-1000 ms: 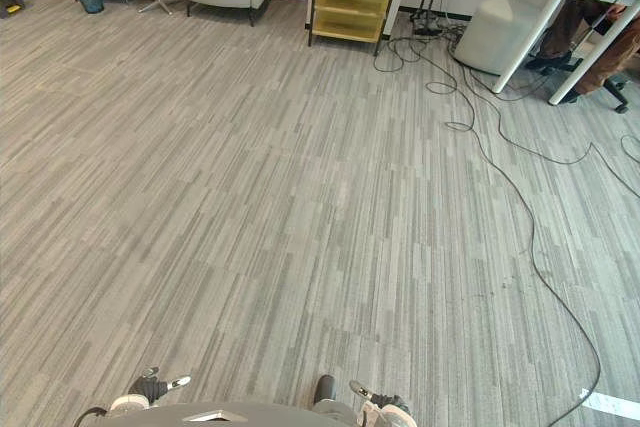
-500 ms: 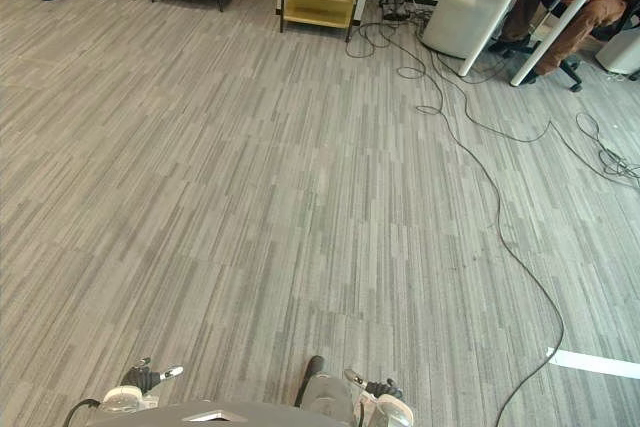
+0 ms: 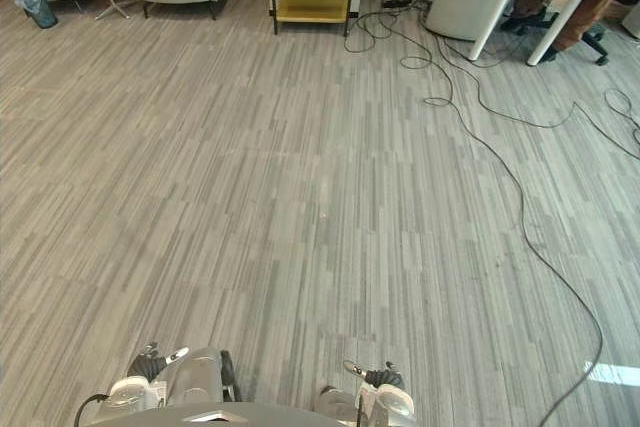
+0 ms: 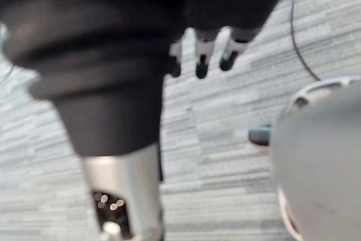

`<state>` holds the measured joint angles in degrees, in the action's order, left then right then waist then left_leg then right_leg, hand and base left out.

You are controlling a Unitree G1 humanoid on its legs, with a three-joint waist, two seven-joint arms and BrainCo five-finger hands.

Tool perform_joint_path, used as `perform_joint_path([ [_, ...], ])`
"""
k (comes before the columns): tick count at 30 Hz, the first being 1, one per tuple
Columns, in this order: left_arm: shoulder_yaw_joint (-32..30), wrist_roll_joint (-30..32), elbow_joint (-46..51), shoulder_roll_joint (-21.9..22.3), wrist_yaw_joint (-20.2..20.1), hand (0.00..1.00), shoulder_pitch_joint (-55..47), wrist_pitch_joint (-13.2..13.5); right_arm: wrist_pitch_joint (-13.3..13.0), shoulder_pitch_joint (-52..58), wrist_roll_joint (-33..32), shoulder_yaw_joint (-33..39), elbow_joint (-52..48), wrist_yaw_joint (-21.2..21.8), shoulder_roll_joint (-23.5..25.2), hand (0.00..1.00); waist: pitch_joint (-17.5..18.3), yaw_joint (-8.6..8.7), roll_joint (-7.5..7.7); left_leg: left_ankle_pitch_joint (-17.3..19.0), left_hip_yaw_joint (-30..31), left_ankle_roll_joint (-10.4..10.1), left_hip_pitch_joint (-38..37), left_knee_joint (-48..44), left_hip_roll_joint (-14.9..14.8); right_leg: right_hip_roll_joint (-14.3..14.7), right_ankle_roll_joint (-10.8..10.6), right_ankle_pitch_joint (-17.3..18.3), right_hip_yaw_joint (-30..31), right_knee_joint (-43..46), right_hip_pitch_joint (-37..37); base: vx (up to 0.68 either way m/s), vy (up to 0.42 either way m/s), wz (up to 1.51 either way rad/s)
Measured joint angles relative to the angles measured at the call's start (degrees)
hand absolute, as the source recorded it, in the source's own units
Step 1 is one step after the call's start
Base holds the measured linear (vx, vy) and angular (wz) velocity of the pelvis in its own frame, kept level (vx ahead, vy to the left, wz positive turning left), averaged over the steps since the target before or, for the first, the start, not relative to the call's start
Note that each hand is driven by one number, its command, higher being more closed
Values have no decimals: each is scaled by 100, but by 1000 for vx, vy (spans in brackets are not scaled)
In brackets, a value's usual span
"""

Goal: Pick up cushions and gather them together orderly.

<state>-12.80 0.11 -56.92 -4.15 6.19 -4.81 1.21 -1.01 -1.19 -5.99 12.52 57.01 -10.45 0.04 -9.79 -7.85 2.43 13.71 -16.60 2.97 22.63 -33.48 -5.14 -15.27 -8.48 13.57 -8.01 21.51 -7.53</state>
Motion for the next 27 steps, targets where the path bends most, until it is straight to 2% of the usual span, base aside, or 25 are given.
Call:
perform_joint_path([
  [1,59,1,-77,-31,6,0,0,-25,-5,-8,118,8,-1,3,-10,0,-8,15,16,196,-110,87,-294,-9,97,-190,-108,-288,176,1060,338,464,239,-5],
  [2,86,1,-86,-38,5,0,1,-27,-7,-11,144,8,-1,4,-10,0,-8,25,15,238,-117,100,-354,-2,115,-219,-142,-407,203,1371,445,446,178,3],
  [3,216,6,-97,-97,11,0,26,-40,3,-5,189,-8,6,29,-3,0,-24,94,21,362,-103,145,-729,144,212,-287,-125,-696,266,2890,1021,516,101,8],
  [4,241,6,-88,-124,15,0,47,-60,21,30,180,-5,-4,48,2,0,-43,188,22,413,-83,159,-1291,488,297,-219,-8,-596,192,3967,1523,617,104,5],
  [6,273,1,-55,-120,16,0,48,-63,-14,29,193,-6,-45,52,-43,0,-65,258,-14,419,-79,147,-1809,892,322,-103,161,-356,-70,4276,1877,437,11,-6],
  [7,294,0,-15,-110,12,0,55,-60,-21,29,195,-3,-124,56,-66,0,-80,315,-56,414,-78,112,-2102,1142,319,-38,238,-197,-314,4242,2116,437,-38,-3],
  [9,277,0,7,-87,10,0,151,-57,-41,20,195,26,-248,86,-75,0,-145,373,-93,415,-85,14,-2794,1636,264,60,634,173,-955,3156,2617,470,-92,3],
  [11,265,1,22,24,0,0,232,-36,-49,3,198,132,-276,174,-78,0,-142,435,-118,483,-53,-138,-3068,1854,128,329,675,68,-1024,1865,2851,370,-135,17],
  [12,264,3,19,83,-13,0,245,-9,-45,-5,208,153,-274,175,-79,0,-142,471,-117,526,-29,-246,-3185,1948,81,435,671,-122,-963,1275,2944,419,-190,30],
  [13,225,6,2,206,-42,0,237,0,-37,17,317,184,-233,179,-87,0,-134,500,-95,616,65,-416,-3398,2089,70,633,602,-614,-712,244,2977,362,-172,31],
  [14,172,8,4,230,-42,0,238,1,-31,44,352,193,-210,180,-103,0,-130,518,-90,657,118,-479,-3483,2116,72,679,604,-916,-580,-15,2978,639,-271,48],
  [15,47,21,-38,317,-43,0,241,2,1,115,388,226,-201,217,-162,0,-41,556,-116,692,418,-533,-3688,2188,37,826,838,-1526,-309,189,2948,553,-223,33],
  [17,-20,28,-110,536,-44,0,214,2,-13,98,401,250,-218,242,-303,0,77,551,-420,577,712,-562,-3624,1976,-195,922,921,-1020,-498,631,3021,639,-275,31],
  [18,-83,162,-115,643,-45,0,228,-7,-32,75,412,368,-231,237,-317,0,109,631,-608,497,1022,-642,-3288,1103,-430,970,979,-658,-737,792,2838,614,-282,48],
  [19,-85,205,-113,643,-67,0,252,-9,-24,79,412,373,-219,238,-328,0,93,655,-642,382,1136,-686,-3085,556,-510,979,995,-553,-834,797,2697,496,-228,60],
  [20,-130,252,-87,637,-76,0,275,-10,7,125,402,383,-209,232,-333,0,65,627,-668,-189,1343,-723,-2546,-893,-711,1053,1049,-373,-925,693,2278,373,-155,33],
  [21,-136,256,-83,637,-76,0,269,-10,6,135,402,383,-210,229,-334,0,70,612,-675,-223,1359,-773,-2435,-1172,-754,1082,1058,-343,-943,662,2174,431,-133,14],
  [22,-184,281,-14,649,-84,0,254,-7,1,167,392,361,-205,222,-332,0,35,552,-657,-238,1311,-805,-2030,-2202,-963,1210,1087,-231,-957,485,1782,485,-104,-9],
  [23,-173,297,74,641,-89,0,263,-7,3,215,349,336,-204,221,-298,0,24,502,-655,-188,1106,-724,-1558,-2859,-1110,1276,1128,-54,-948,277,1335,375,-43,-9],
  [25,-80,343,227,629,-87,0,251,-4,4,273,292,338,-204,214,-289,0,21,468,-639,-69,781,-654,-999,-2737,-1138,1275,1037,25,-925,-54,869,370,14,-6],
  [27,-56,335,284,642,-84,0,257,18,20,252,291,344,-202,195,-283,0,19,392,-637,37,539,-573,-674,-1967,-1117,1259,969,4,-845,-299,585,320,82,-19],
])
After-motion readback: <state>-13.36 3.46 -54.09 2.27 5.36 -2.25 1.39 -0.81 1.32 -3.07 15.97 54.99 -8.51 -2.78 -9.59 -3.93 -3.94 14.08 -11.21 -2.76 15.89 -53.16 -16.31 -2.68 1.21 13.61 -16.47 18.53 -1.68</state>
